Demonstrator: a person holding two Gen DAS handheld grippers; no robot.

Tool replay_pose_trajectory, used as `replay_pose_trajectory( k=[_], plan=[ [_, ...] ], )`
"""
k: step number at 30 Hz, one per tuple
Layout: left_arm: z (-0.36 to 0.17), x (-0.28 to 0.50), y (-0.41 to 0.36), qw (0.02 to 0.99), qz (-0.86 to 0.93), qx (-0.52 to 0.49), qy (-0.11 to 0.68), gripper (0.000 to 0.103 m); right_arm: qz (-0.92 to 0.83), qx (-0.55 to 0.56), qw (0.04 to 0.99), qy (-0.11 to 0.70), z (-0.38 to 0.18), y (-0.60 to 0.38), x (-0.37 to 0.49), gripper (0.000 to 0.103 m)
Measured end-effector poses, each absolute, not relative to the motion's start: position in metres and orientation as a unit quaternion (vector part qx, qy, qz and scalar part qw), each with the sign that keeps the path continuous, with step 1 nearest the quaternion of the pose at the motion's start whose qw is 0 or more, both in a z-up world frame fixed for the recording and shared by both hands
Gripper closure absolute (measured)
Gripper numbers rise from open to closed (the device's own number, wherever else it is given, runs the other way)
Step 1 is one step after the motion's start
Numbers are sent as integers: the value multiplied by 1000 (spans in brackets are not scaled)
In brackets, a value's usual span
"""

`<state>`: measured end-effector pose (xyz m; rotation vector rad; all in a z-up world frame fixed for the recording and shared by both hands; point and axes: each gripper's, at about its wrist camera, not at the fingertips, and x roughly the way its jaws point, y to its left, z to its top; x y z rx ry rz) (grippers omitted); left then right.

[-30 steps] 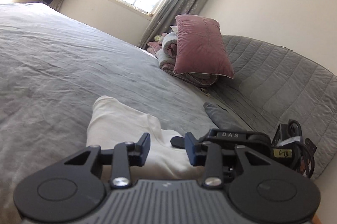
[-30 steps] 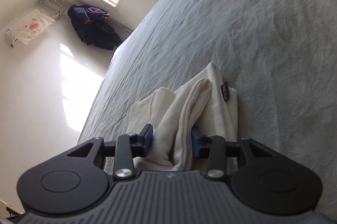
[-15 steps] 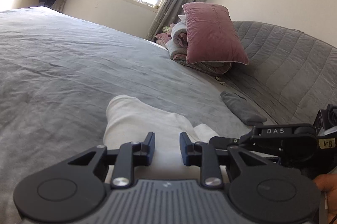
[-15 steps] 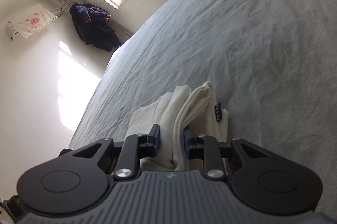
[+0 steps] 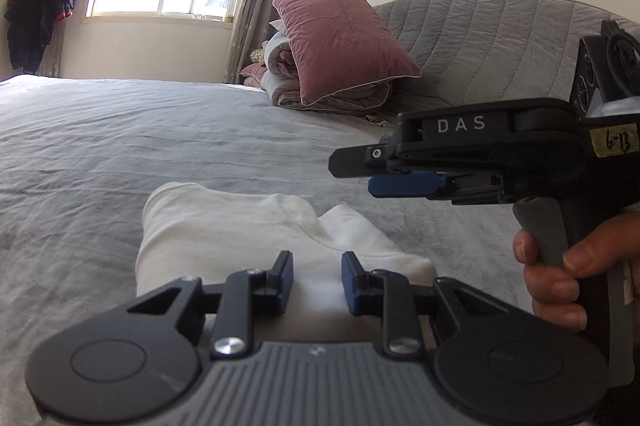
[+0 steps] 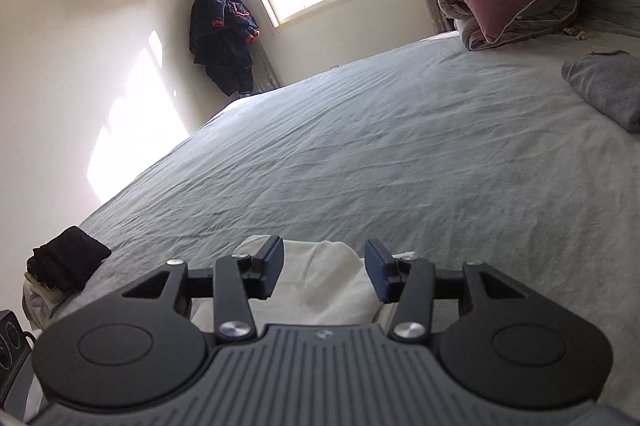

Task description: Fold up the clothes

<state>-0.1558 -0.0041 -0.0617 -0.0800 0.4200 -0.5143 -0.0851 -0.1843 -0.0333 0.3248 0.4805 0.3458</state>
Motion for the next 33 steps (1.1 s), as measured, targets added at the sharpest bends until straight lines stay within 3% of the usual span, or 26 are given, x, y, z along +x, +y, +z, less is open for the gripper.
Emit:
replay_pose_trajectory(
  k=[5,8,13,17,20,26,33],
  plan=[
    [-77,-171,-13,954,-250,12,168,76,184,90,943,262,-54,-174,-66,54],
    [-81,-176,-18,958,-242,25,153,76,175,49,943,281,-72,-170,-59,63],
    [-80,-182,-20,962,-231,29,143,76,163,18,945,283,-80,-164,-49,63],
    [-64,-181,-3,952,-256,-20,168,73,166,34,944,284,-77,-170,-43,56],
    [-50,-180,14,948,-269,-47,167,65,156,47,945,284,-70,-178,-42,41],
    [-32,-137,38,950,-240,-89,177,63,161,84,948,261,-53,-188,-58,41],
    [-56,-81,39,942,-206,-106,243,65,177,70,946,263,-50,-176,-77,41]
  ],
)
